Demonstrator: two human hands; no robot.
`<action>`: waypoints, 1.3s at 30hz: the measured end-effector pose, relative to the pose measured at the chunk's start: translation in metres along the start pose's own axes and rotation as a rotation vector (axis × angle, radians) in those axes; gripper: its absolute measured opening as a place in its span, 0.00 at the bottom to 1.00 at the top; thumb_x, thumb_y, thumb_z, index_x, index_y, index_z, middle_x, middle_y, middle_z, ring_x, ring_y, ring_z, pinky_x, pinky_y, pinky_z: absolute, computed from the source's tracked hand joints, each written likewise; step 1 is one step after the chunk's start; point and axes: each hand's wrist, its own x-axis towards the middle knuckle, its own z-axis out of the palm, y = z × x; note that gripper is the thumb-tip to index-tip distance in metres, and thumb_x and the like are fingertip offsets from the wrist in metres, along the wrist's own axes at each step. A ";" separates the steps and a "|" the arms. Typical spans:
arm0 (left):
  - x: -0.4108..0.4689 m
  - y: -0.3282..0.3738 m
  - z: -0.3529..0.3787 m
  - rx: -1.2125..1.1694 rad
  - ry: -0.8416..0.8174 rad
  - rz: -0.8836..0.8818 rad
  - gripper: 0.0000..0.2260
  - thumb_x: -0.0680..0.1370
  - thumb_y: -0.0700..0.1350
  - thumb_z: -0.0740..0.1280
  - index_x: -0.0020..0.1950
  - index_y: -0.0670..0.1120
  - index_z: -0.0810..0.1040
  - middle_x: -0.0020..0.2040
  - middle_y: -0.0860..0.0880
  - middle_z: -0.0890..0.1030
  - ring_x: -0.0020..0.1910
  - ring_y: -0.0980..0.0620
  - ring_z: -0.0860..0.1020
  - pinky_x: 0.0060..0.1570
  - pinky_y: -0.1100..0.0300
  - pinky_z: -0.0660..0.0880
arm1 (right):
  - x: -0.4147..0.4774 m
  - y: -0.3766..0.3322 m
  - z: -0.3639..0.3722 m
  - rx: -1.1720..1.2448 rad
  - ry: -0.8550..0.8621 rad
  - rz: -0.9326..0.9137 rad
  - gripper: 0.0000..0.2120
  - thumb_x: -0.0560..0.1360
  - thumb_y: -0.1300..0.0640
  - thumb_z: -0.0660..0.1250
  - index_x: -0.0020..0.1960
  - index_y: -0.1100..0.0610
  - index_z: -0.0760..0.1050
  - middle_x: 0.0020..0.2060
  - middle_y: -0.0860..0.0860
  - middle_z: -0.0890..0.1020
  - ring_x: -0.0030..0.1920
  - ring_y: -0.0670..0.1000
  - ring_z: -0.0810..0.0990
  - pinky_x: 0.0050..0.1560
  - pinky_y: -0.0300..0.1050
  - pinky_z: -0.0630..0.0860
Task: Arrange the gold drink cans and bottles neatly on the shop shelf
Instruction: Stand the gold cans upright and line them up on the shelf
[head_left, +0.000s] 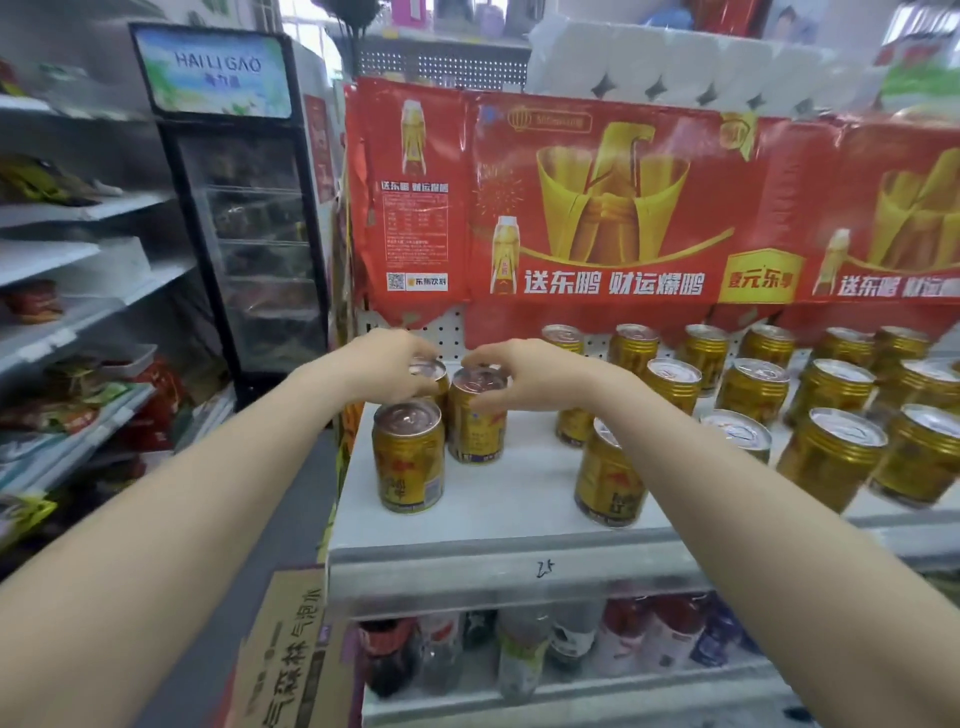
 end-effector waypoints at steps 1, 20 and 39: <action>0.001 -0.001 0.000 -0.015 -0.001 -0.002 0.24 0.79 0.53 0.66 0.74 0.51 0.69 0.71 0.48 0.73 0.68 0.46 0.72 0.62 0.55 0.70 | 0.003 -0.001 0.001 0.002 -0.001 0.004 0.30 0.77 0.46 0.69 0.76 0.51 0.66 0.71 0.48 0.73 0.66 0.51 0.73 0.57 0.40 0.69; 0.031 -0.024 0.010 -0.139 0.034 -0.039 0.26 0.78 0.54 0.67 0.74 0.49 0.69 0.70 0.47 0.75 0.65 0.46 0.74 0.63 0.51 0.73 | 0.100 0.030 -0.006 -0.045 0.017 0.185 0.23 0.75 0.41 0.69 0.62 0.56 0.77 0.50 0.53 0.83 0.43 0.53 0.84 0.45 0.48 0.84; 0.033 -0.025 0.014 -0.141 0.078 -0.005 0.29 0.75 0.58 0.70 0.73 0.49 0.71 0.69 0.49 0.75 0.64 0.48 0.74 0.61 0.53 0.74 | 0.072 0.035 -0.020 -0.094 0.090 0.133 0.30 0.78 0.41 0.66 0.73 0.57 0.70 0.66 0.53 0.77 0.62 0.55 0.77 0.60 0.47 0.75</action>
